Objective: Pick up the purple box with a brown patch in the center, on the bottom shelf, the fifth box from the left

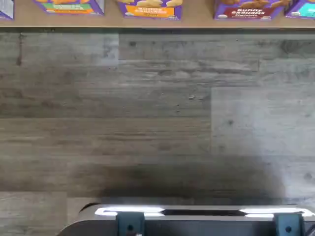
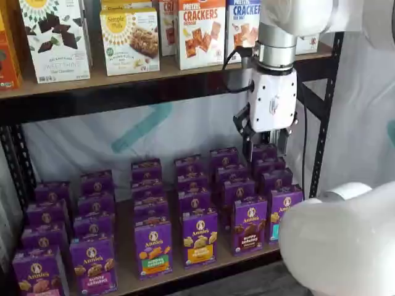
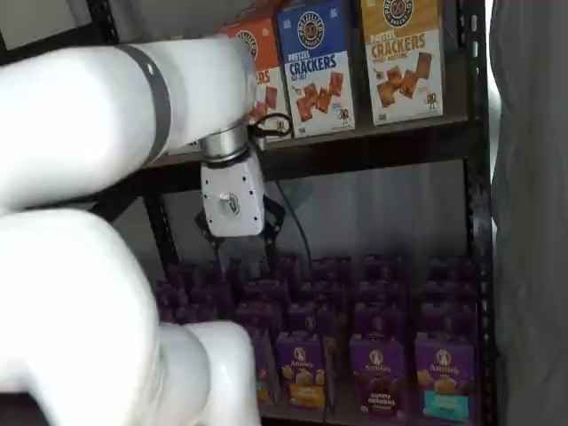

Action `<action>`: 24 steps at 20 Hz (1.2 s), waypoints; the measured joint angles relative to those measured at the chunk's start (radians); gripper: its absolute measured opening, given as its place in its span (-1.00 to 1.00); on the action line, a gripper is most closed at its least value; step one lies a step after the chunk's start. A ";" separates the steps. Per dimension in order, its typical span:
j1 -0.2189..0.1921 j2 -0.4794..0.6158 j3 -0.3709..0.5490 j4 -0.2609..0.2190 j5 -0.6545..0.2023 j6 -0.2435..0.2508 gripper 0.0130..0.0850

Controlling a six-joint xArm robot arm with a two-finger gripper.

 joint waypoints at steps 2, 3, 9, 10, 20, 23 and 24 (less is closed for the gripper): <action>-0.017 0.011 -0.008 0.029 0.015 -0.019 1.00; -0.022 0.013 -0.009 0.039 0.016 -0.025 1.00; -0.026 0.022 0.003 0.042 -0.005 -0.033 1.00; -0.027 0.022 0.014 0.041 -0.022 -0.035 1.00; -0.042 0.060 0.119 0.056 -0.183 -0.063 1.00; -0.050 0.097 0.152 0.054 -0.248 -0.076 1.00; -0.052 0.109 0.163 0.051 -0.273 -0.078 1.00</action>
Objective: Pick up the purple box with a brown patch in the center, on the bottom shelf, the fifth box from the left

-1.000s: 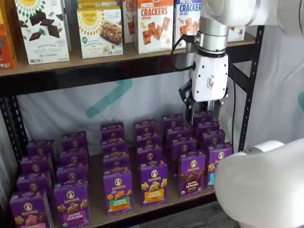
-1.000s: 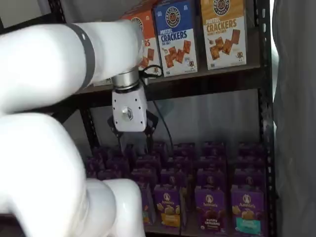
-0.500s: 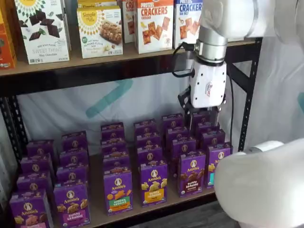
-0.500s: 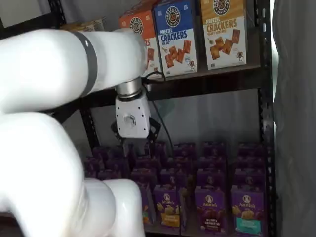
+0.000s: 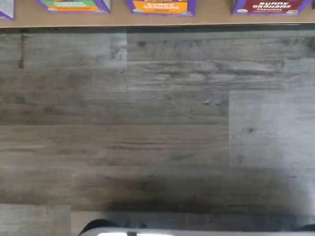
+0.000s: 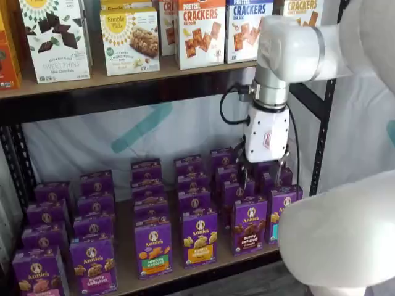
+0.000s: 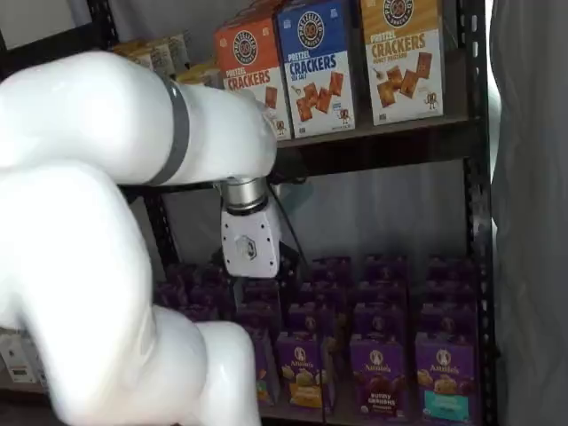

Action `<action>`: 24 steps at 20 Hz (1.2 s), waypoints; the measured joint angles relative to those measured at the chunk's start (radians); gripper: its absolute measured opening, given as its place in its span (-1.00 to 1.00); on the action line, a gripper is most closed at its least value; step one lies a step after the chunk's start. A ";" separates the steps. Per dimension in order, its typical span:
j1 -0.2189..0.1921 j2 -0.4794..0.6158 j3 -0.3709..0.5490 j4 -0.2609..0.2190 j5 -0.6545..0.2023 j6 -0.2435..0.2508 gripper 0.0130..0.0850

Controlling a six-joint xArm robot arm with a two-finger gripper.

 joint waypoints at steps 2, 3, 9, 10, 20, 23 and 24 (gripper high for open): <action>-0.006 0.035 0.025 -0.009 -0.065 -0.006 1.00; -0.010 0.058 0.035 -0.010 -0.095 -0.011 1.00; -0.032 0.201 0.066 -0.004 -0.260 -0.048 1.00; -0.036 0.230 0.067 -0.002 -0.288 -0.055 1.00; -0.084 0.551 0.046 0.067 -0.592 -0.180 1.00; -0.094 0.635 0.021 0.076 -0.640 -0.202 1.00; -0.097 0.662 0.012 0.084 -0.656 -0.214 1.00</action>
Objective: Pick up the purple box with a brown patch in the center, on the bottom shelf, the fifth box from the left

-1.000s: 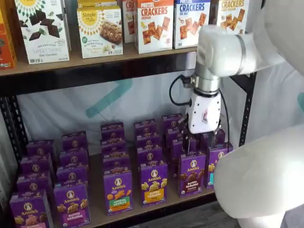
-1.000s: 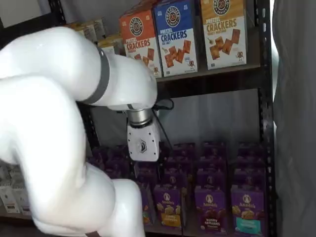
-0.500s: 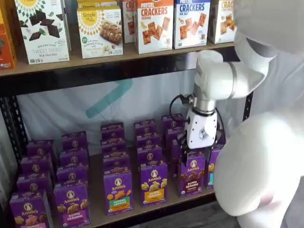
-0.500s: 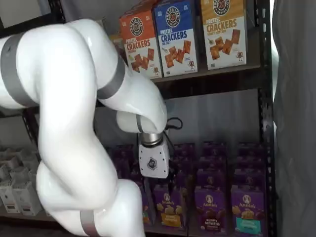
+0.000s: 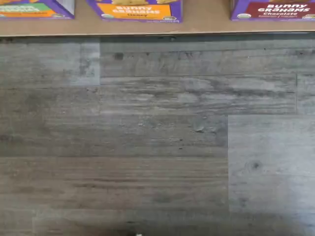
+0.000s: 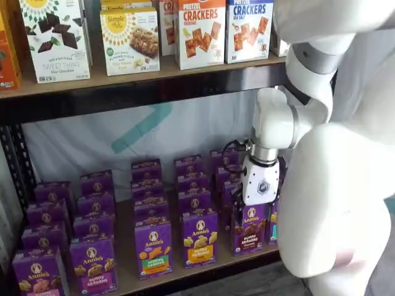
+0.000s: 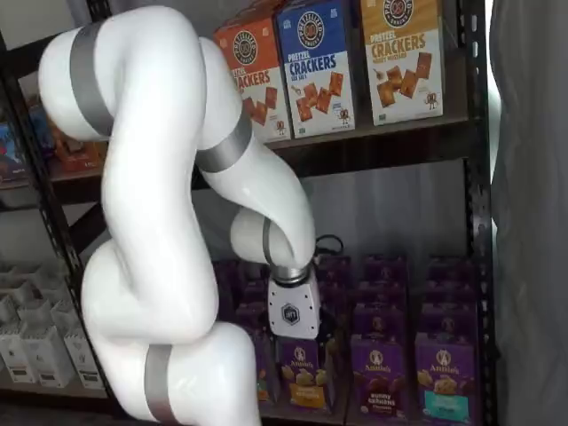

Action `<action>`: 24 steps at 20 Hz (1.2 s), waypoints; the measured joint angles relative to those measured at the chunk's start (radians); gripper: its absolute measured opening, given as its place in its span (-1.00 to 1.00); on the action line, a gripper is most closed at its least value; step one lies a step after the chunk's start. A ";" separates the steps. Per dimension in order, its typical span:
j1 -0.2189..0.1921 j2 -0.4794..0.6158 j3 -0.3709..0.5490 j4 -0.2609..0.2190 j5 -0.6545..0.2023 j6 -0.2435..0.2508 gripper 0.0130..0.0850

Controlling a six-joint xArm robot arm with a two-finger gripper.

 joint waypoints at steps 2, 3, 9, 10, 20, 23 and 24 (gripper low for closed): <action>-0.007 0.050 -0.018 0.028 -0.026 -0.034 1.00; -0.012 0.084 -0.032 0.047 -0.042 -0.058 1.00; -0.038 0.221 -0.095 0.112 -0.104 -0.151 1.00; -0.044 0.243 -0.107 0.109 -0.112 -0.155 1.00; -0.089 0.441 -0.249 0.101 -0.174 -0.200 1.00; -0.094 0.490 -0.296 0.074 -0.174 -0.180 1.00; -0.095 0.506 -0.311 0.067 -0.178 -0.175 1.00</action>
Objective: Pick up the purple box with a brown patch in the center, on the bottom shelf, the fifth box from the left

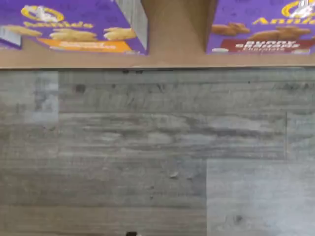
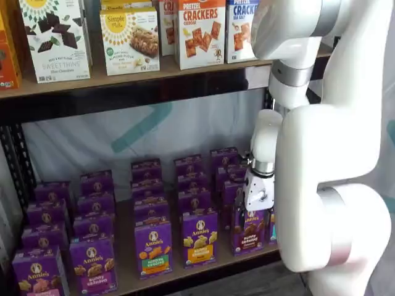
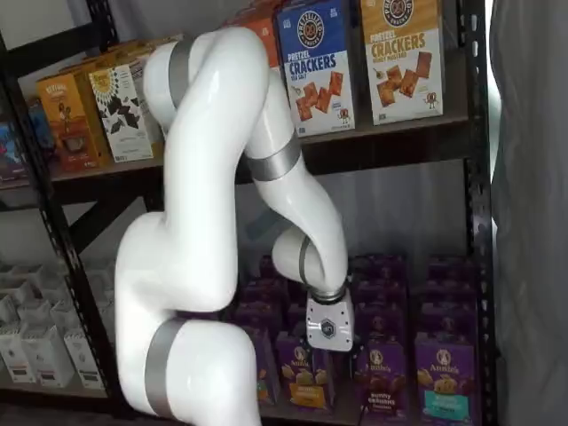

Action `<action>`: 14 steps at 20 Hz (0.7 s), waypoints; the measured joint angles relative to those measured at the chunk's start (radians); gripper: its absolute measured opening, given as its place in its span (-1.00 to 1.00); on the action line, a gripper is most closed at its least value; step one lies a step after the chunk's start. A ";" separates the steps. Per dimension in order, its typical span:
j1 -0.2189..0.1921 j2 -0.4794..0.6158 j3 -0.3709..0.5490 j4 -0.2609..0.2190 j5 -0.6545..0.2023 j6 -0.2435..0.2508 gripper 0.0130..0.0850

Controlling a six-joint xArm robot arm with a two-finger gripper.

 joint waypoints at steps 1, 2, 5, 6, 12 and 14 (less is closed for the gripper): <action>0.000 0.015 -0.014 0.007 -0.006 -0.007 1.00; 0.002 0.028 -0.025 0.015 -0.014 -0.014 1.00; 0.004 0.066 -0.062 0.030 -0.034 -0.028 1.00; 0.004 0.076 -0.073 0.029 -0.039 -0.027 1.00; -0.001 0.149 -0.169 -0.023 -0.038 0.019 1.00; -0.002 0.169 -0.199 -0.048 -0.030 0.041 1.00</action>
